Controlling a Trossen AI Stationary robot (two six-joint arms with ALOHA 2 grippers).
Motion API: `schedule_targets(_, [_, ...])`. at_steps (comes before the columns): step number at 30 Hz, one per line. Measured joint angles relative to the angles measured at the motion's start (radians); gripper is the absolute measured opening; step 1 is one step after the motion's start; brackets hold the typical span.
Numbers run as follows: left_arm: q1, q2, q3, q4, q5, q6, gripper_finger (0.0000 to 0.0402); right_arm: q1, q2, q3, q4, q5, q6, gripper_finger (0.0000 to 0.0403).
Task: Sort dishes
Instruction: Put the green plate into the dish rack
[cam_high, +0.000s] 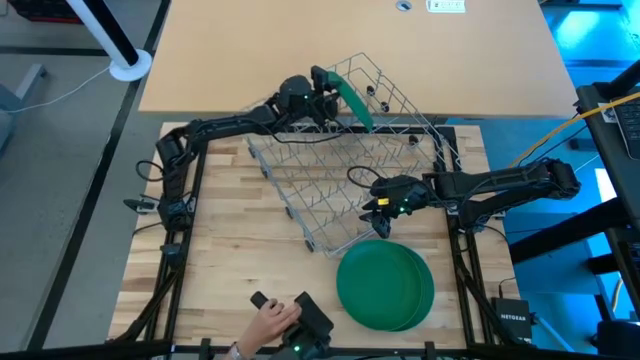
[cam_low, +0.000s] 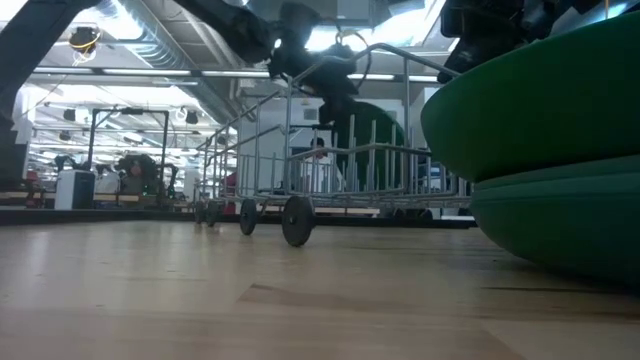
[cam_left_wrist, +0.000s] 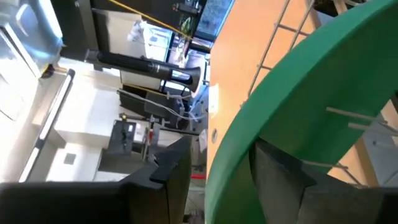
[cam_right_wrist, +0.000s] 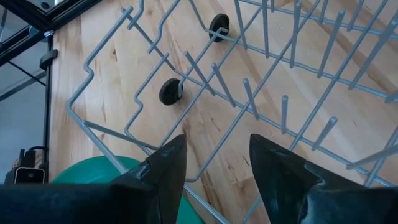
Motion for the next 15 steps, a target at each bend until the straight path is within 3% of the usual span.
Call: schedule_targets(15, [-0.047, -0.156, 0.000, -0.409, -0.113, -0.221, 0.0150, 0.000, -0.001, 0.000, -0.018, -0.038, -0.010, 0.0179])
